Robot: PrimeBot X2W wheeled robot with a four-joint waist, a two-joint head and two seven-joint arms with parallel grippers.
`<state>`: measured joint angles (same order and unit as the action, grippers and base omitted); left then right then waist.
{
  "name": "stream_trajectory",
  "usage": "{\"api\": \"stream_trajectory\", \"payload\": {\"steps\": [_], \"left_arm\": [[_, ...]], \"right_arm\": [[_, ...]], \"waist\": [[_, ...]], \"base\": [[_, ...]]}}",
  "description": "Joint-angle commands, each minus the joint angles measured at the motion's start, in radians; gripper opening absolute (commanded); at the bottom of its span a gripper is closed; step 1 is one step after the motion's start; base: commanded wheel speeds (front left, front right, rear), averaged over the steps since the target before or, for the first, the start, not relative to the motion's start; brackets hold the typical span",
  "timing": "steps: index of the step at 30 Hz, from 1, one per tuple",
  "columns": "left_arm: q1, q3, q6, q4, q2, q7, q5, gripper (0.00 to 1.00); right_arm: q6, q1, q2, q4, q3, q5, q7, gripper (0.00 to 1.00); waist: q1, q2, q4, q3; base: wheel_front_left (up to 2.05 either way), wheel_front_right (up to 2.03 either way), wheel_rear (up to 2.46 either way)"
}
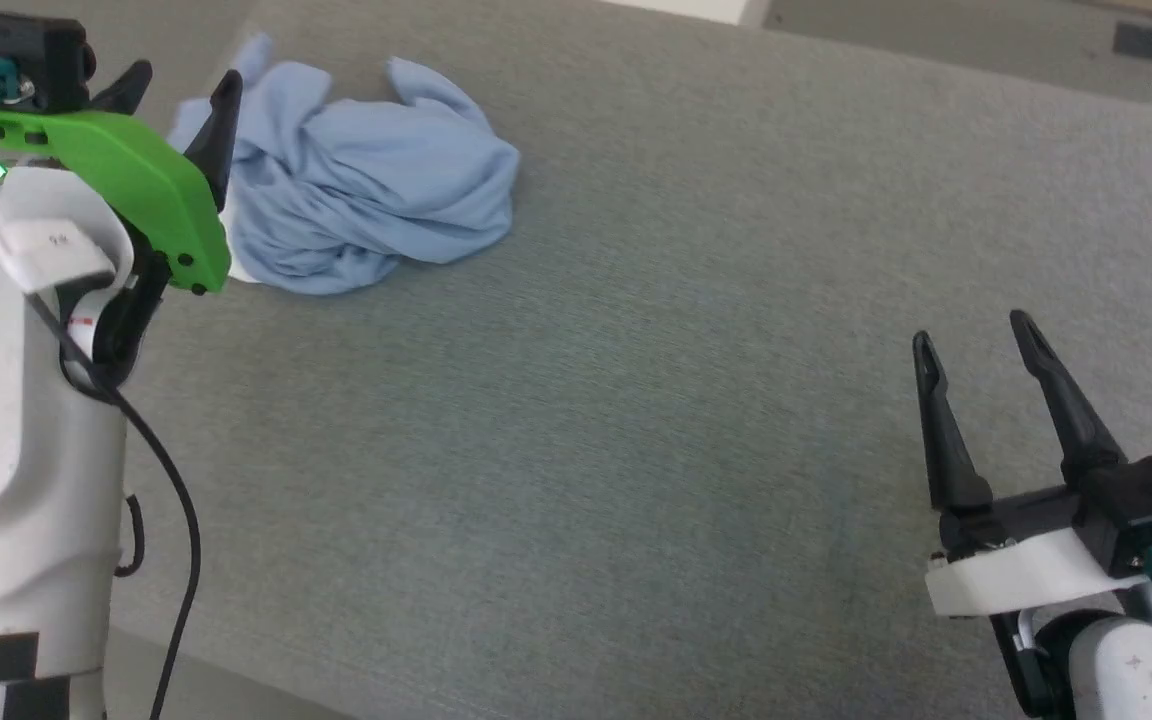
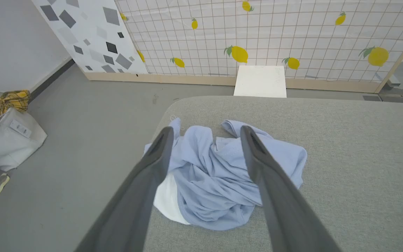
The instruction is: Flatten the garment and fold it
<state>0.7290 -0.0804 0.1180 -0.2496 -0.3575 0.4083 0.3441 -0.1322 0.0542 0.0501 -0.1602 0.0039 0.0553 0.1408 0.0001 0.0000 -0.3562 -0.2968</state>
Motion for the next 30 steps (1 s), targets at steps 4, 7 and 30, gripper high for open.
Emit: {"api": "stream_trajectory", "payload": {"steps": [4,7,30], "left_arm": [[0.045,-0.014,0.007,-0.063,-0.035,0.058,0.012,1.0],[0.057,-0.013,0.007,-0.102,-0.046,0.106,0.026,1.0],[0.042,0.004,-0.058,-0.179,-0.105,0.295,0.08,0.0]], "right_arm": [[0.002,0.034,0.0,-0.033,0.0,0.013,-0.015,1.0],[0.002,0.041,0.0,-0.048,-0.004,0.012,-0.02,1.0],[0.002,0.081,0.019,-0.078,-0.021,-0.02,-0.025,1.0]], "waist": [[-0.0001,0.0,0.112,-0.109],[-0.0001,0.0,0.141,-0.135],[-0.0001,0.0,0.238,-0.24]], "base": [[0.0,0.0,0.0],[0.0,0.0,0.0],[0.0,0.0,0.0]]}}
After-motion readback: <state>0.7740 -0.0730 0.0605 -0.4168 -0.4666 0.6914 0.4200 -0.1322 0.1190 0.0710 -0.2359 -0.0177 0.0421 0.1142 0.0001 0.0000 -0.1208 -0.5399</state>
